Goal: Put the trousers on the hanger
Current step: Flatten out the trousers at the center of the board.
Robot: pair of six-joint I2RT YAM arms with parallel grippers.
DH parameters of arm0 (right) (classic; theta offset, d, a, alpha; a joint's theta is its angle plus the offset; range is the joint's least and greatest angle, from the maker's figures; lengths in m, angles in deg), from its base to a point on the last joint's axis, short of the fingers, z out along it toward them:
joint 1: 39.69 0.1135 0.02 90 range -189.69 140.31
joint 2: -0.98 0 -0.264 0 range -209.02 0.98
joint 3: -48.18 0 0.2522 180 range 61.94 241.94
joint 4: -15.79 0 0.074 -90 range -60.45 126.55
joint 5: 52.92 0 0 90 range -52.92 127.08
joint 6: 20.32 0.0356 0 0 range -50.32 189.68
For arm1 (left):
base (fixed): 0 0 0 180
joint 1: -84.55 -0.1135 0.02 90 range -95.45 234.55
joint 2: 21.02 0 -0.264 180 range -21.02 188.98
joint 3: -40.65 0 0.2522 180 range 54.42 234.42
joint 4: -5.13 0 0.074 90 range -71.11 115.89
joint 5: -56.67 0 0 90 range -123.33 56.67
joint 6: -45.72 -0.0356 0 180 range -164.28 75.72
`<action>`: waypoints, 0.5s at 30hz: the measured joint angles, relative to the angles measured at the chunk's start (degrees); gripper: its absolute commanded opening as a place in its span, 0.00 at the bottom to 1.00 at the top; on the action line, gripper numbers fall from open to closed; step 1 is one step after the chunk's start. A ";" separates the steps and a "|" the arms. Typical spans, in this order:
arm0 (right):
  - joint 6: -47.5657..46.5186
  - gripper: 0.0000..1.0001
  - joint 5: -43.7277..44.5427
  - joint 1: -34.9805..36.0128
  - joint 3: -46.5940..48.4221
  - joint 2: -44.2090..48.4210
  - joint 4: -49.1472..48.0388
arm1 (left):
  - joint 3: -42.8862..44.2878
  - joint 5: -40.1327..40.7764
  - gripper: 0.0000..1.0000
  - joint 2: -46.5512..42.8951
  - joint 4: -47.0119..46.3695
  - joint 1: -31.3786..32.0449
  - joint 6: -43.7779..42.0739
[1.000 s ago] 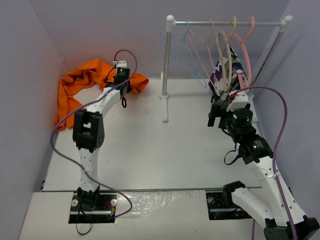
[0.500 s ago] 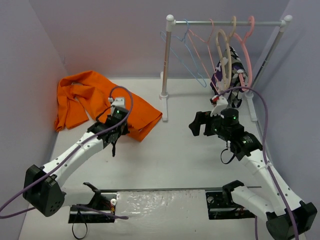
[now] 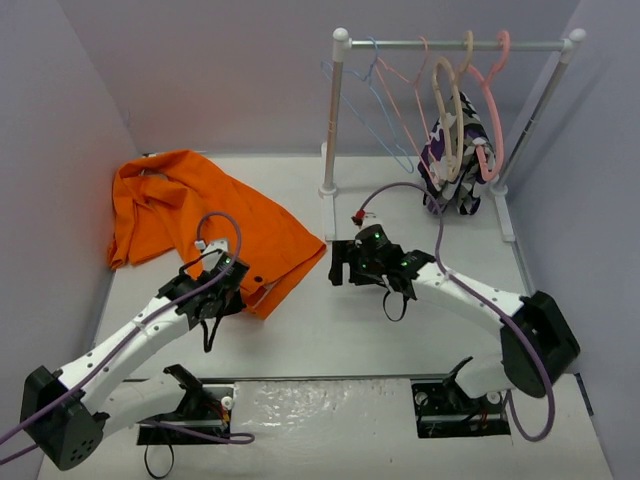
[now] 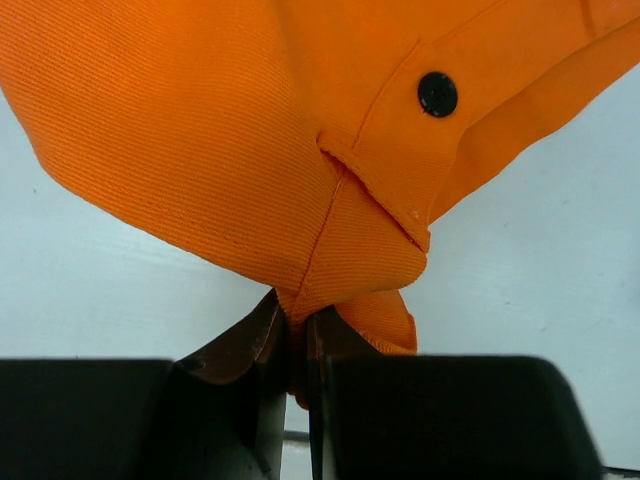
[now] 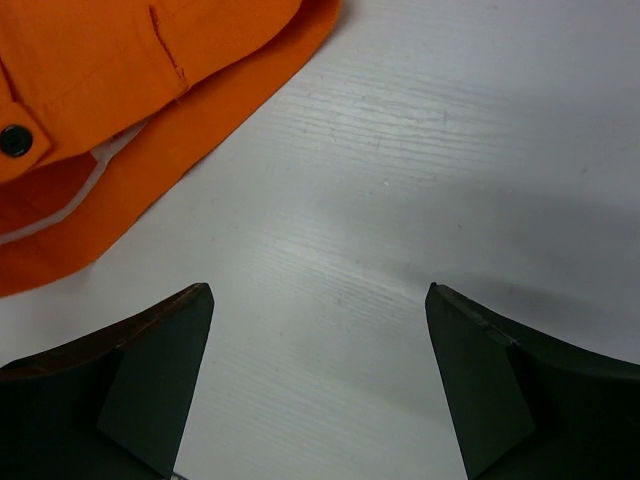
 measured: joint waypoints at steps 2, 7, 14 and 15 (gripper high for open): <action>1.75 0.84 1.67 1.69 1.75 -5.59 -1.90 | 0.46 -1.48 0.00 2.58 2.71 0.00 0.65; 3.38 0.77 3.35 4.29 7.37 -16.38 -5.88 | 0.83 -4.65 0.63 7.02 7.09 0.37 1.30; 1.93 0.65 4.29 5.21 12.69 -21.96 -8.98 | 4.03 -2.54 0.80 -3.36 9.79 1.04 1.23; 1.11 0.63 4.41 5.21 13.36 -22.55 -9.21 | 4.41 -1.96 0.80 -4.61 9.80 1.02 1.23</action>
